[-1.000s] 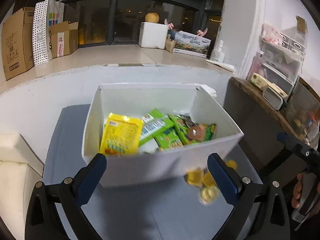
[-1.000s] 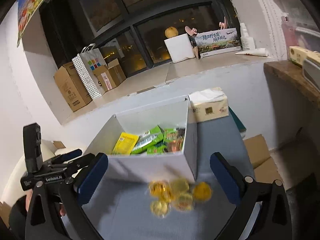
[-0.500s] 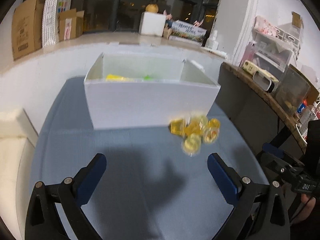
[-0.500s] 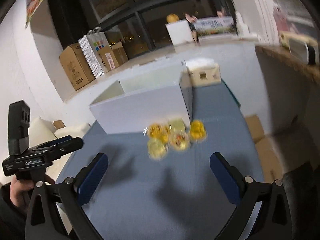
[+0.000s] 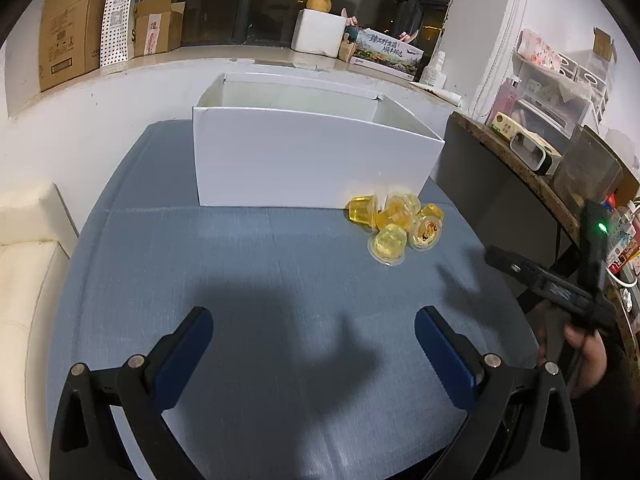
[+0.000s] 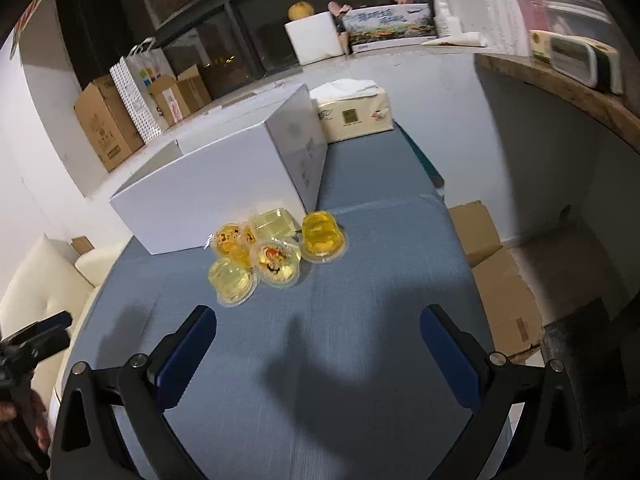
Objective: Organize snacks
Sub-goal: 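Grasp a yellow jelly cup with the left gripper while the right grasps a round jelly cup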
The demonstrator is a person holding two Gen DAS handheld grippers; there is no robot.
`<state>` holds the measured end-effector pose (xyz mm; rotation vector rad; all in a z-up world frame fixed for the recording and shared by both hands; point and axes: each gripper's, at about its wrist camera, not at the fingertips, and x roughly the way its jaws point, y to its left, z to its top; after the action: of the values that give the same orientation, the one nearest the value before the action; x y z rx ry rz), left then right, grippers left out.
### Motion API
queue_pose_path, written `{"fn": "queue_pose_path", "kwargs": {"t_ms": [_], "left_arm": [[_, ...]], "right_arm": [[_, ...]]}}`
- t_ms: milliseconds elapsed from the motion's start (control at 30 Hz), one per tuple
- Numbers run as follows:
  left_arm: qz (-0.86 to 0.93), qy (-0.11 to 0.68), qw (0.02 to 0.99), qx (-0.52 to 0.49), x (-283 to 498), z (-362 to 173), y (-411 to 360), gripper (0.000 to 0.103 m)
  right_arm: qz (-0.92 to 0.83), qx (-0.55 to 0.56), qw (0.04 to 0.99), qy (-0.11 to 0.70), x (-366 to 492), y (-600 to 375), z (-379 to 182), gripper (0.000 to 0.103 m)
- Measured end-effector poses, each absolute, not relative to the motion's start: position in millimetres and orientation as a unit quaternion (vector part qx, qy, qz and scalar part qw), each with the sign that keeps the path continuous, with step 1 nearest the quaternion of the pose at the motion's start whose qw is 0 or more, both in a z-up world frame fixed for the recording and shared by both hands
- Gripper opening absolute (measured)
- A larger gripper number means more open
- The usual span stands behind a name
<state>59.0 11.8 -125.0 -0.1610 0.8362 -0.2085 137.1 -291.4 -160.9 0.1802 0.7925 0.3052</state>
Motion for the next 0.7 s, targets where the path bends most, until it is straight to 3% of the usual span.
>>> {"fn": "queue_pose_path", "kwargs": {"t_ms": [333,400,533,633,667,700], "left_arm": [[-0.099,0.411,0.902,-0.084,52,-130,14,0.103],[-0.098,0.412,0.902,-0.084,51,-130,15,0.103],[-0.099,0.415,0.901,-0.082,51,-132,16,0.103],[-0.099,0.417,0.900,-0.084,53,-134,14,0.103],[-0.099,0.418,0.899,-0.085,54,-135,14,0.103],[-0.101,0.419,0.898,-0.085,55,-137,12,0.103]], "right_arm": [[0.152,0.082,0.896,0.409,185,-240,-181,0.099],[0.145,0.079,0.894,0.417,192,-232,-188,0.084],[0.125,0.096,0.892,0.424,202,-230,-191,0.077],[0.126,0.103,0.892,0.422,202,-233,-191,0.060],[0.128,0.103,0.892,0.421,201,-233,-191,0.049],[0.127,0.099,0.893,0.421,201,-234,-191,0.048]]}}
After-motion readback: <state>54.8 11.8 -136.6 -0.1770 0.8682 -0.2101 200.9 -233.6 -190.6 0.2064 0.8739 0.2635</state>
